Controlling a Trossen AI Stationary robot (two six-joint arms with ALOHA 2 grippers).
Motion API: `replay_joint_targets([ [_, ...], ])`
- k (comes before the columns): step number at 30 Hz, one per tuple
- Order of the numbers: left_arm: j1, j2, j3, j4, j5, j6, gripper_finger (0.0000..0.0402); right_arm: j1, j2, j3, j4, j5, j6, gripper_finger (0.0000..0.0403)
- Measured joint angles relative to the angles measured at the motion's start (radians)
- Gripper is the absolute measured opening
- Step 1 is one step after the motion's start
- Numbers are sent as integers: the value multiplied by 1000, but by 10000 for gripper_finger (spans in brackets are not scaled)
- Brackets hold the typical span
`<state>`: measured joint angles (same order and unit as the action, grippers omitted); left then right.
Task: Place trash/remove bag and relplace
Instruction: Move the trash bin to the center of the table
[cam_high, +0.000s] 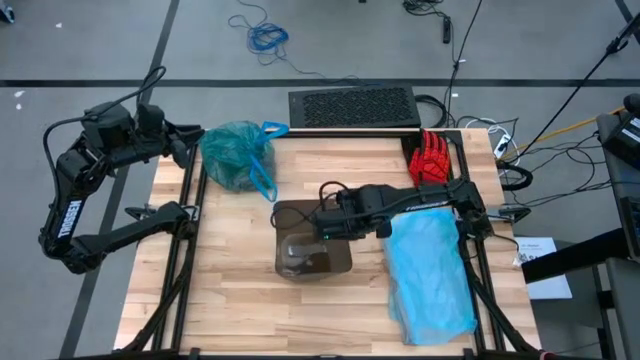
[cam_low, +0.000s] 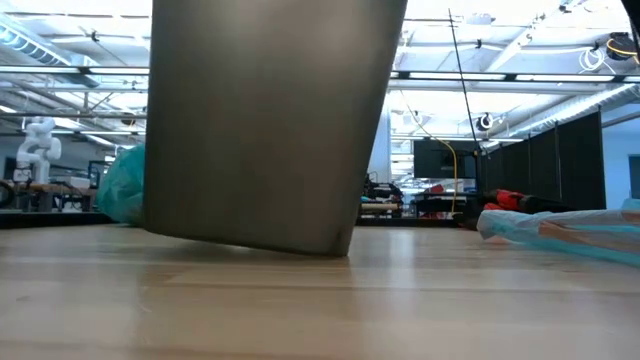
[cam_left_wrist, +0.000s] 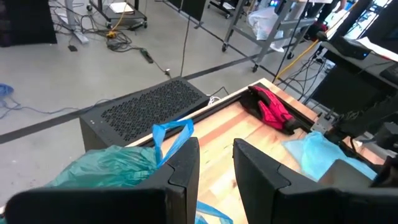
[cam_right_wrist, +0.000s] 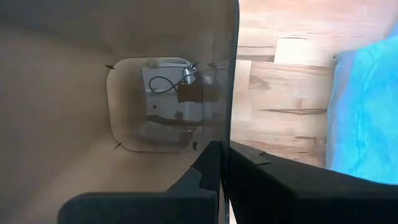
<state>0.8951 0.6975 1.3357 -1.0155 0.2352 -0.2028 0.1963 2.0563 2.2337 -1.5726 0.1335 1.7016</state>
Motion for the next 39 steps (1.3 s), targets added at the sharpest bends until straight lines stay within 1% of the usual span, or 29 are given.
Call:
replay_joint_targets([
  [2,0,0,0,-4,7,0,96,6,1,0,0,12,-11,9],
  [5,0,0,0,-26,26,0,96,2,3,-1,0,16,-19,34],
  [8,0,0,0,-35,27,0,96,-10,3,-1,-1,18,-50,72],
  [16,0,0,0,-41,26,3,96,-47,-1,-1,18,10,-137,193],
  [19,0,0,0,-41,27,3,96,-52,-13,-1,65,-2,-175,225],
  [22,0,0,0,-42,27,3,96,-53,-32,-1,106,-3,-207,239],
  [24,0,0,0,-42,27,2,96,-56,-52,-1,112,-2,-215,239],
  [26,0,0,0,-43,27,2,96,-58,-79,0,115,6,-223,230],
  [30,0,0,0,-43,27,2,96,-59,-137,0,116,90,-244,191],
  [32,0,0,0,-43,27,2,96,-59,-168,0,116,127,-259,164],
  [34,0,0,0,-43,27,1,96,-60,-196,0,112,127,-289,134],
  [36,0,0,0,-43,27,1,96,-60,-213,1,89,102,-320,100],
  [38,0,0,0,-45,31,0,96,-60,-216,1,42,53,-348,63],
  [39,0,0,0,-51,52,0,96,-57,-216,1,15,25,-358,43],
])
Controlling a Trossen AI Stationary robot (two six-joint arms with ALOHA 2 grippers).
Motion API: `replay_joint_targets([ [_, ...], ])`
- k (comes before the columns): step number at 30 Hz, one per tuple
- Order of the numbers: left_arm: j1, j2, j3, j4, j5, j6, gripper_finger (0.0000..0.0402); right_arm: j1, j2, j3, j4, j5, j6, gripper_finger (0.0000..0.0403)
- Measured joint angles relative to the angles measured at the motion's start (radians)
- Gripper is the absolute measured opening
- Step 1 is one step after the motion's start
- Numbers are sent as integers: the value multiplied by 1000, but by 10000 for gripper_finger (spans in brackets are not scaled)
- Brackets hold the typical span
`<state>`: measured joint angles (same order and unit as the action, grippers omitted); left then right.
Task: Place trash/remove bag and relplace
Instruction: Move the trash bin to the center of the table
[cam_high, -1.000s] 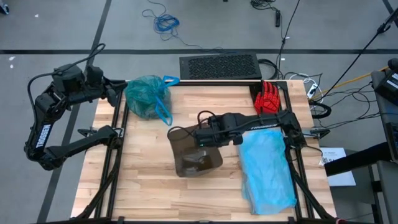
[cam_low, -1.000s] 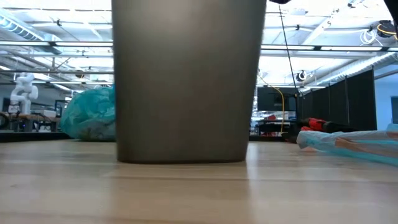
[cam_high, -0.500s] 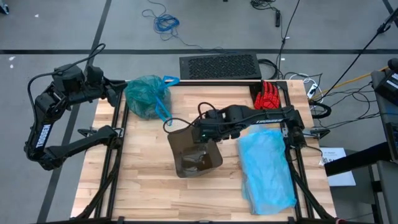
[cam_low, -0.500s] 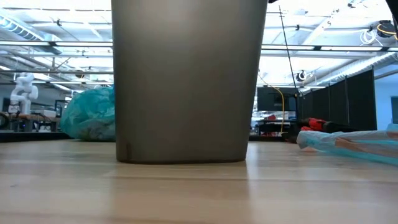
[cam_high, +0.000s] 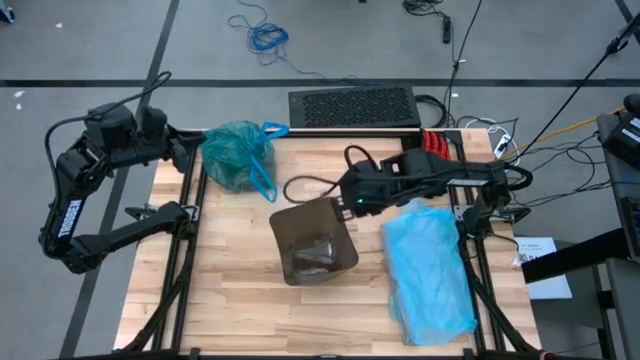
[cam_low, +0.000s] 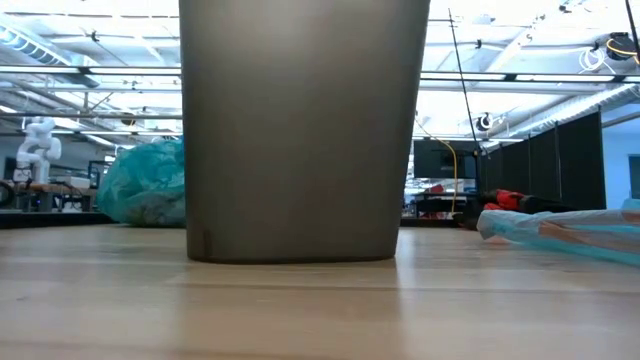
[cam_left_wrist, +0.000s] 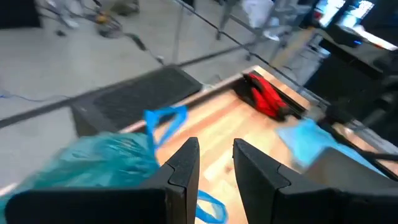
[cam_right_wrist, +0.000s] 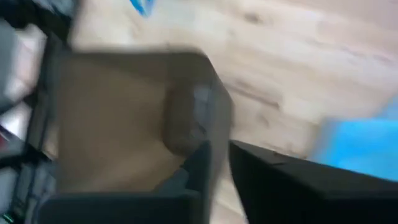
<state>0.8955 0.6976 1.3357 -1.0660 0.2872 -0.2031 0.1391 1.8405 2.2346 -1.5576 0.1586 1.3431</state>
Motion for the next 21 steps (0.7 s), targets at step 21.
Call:
replay_joint_targets([
  [21,-1,-132,-247,-246,266,5,2,170,3,-203,133,-113,100,1],
])
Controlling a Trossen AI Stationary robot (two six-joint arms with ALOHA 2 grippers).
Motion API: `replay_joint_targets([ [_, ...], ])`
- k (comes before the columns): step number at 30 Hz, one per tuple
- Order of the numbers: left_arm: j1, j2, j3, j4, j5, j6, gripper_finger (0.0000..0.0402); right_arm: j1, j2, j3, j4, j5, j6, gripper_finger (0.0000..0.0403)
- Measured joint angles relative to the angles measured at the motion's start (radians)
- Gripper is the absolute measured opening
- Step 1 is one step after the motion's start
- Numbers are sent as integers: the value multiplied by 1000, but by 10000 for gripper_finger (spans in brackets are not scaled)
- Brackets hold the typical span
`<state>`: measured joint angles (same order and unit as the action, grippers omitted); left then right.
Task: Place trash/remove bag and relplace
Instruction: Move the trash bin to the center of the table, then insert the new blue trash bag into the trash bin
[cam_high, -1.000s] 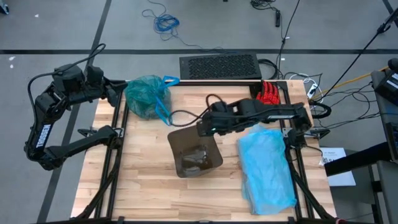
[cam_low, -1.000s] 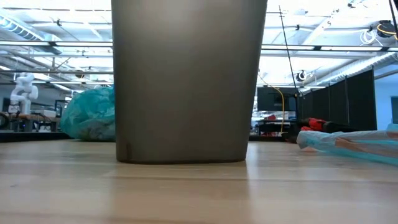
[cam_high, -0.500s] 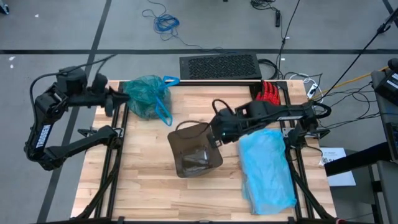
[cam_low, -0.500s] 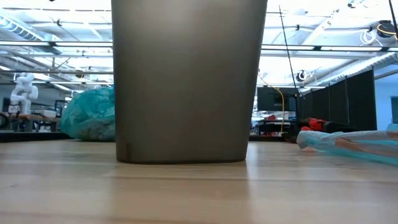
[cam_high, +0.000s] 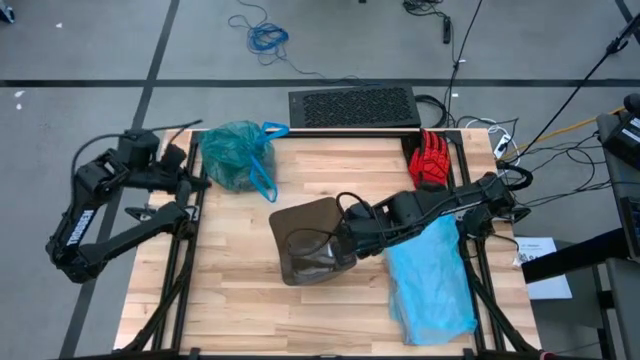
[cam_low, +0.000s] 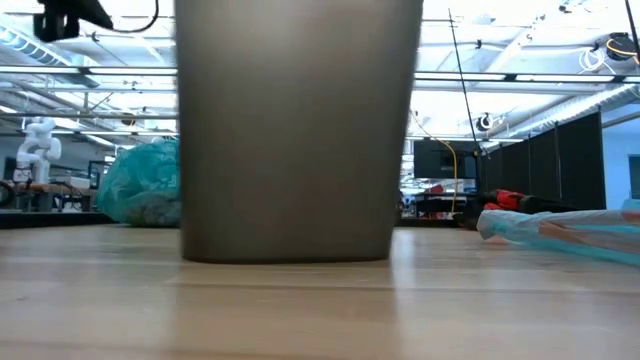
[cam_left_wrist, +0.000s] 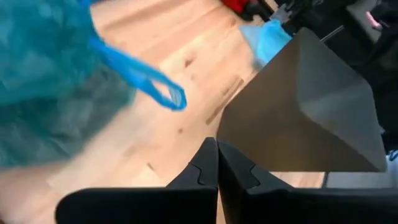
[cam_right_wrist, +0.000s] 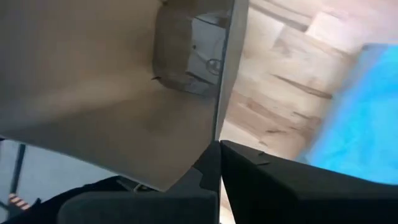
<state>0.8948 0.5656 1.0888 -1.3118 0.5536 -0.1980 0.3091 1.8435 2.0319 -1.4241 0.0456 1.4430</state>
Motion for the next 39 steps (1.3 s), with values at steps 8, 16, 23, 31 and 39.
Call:
replay_joint_targets([
  [8,0,-137,-200,127,105,-176,1,1,0,-48,171,0,12,0],
  [16,0,-161,-241,177,116,-201,1,0,0,-60,260,1,12,0],
  [23,0,-161,-234,438,158,-335,0,0,-5,-60,208,66,47,0],
  [31,0,-155,-225,669,211,-406,0,0,-4,-60,-91,80,120,0],
  [39,0,-149,-225,714,205,-399,1,0,-3,-126,-144,19,178,7],
])
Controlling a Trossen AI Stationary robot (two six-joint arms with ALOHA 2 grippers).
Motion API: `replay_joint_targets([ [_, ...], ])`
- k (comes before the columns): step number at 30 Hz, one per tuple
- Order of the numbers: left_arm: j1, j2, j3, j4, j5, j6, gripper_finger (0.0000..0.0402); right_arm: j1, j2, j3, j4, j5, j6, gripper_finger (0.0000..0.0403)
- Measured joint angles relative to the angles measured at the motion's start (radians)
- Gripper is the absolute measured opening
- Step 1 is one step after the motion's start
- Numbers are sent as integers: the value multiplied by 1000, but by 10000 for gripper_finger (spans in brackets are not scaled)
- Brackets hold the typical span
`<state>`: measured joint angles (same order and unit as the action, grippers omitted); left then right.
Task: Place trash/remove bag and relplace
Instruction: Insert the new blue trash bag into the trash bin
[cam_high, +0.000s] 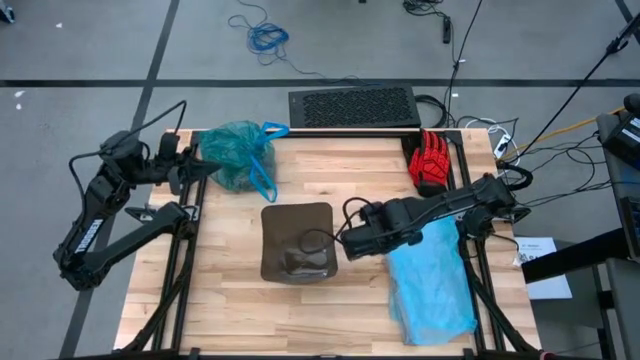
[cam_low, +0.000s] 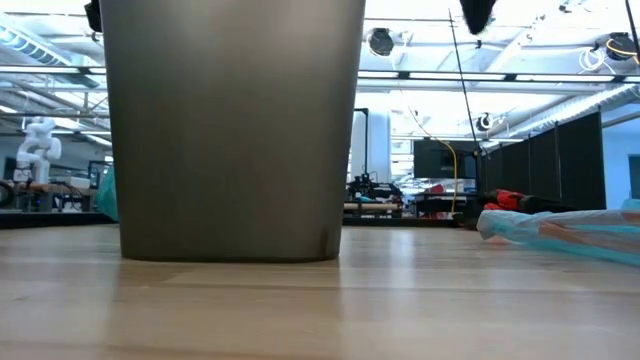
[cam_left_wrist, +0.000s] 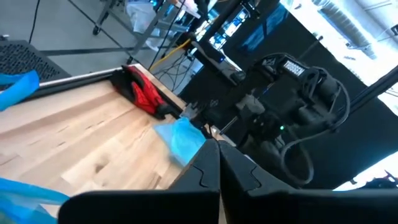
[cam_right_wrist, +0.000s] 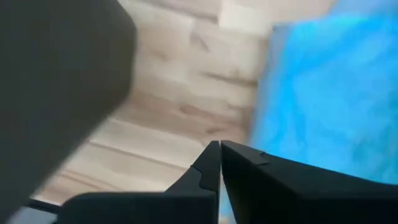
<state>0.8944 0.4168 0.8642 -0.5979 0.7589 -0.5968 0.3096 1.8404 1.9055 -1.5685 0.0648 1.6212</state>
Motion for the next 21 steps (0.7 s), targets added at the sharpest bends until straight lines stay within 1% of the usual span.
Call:
replay_joint_targets([
  [3,0,0,0,0,0,1,10,0,-1,-88,8,-104,22,38],
  [6,0,0,0,0,0,20,28,15,3,-182,22,-169,48,92],
  [12,0,0,0,0,0,36,63,47,0,-332,121,-172,121,220],
  [15,0,0,0,0,0,37,76,47,-1,-405,199,-166,145,269],
  [18,0,0,0,0,0,37,83,47,-2,-469,279,-148,149,296],
  [21,0,4,1,0,0,37,84,47,-2,-518,318,-143,173,302],
])
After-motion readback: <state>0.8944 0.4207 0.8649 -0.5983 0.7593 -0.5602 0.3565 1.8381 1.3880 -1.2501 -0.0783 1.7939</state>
